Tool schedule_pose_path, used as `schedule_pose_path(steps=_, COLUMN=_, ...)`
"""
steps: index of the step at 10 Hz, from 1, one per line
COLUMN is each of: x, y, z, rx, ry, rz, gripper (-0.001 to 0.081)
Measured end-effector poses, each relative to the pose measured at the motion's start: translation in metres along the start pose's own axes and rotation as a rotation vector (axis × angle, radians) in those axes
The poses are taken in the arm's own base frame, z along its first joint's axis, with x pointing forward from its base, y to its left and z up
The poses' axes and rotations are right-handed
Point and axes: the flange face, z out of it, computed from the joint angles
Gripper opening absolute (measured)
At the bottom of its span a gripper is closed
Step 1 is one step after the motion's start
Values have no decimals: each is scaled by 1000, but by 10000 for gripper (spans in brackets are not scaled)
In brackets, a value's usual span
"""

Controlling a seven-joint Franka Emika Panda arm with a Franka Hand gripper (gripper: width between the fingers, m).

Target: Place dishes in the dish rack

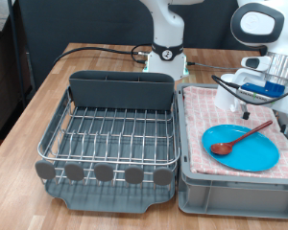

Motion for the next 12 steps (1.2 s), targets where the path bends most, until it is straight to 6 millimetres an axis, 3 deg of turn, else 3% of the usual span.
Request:
schedule_pose_path(steps=4, x=1, y=5, z=20, rx=31, ry=12, rz=-42, gripper=802)
schedule_pose_path(steps=12, x=9, y=17, z=34, rx=35, ry=22, rz=-45, gripper=802)
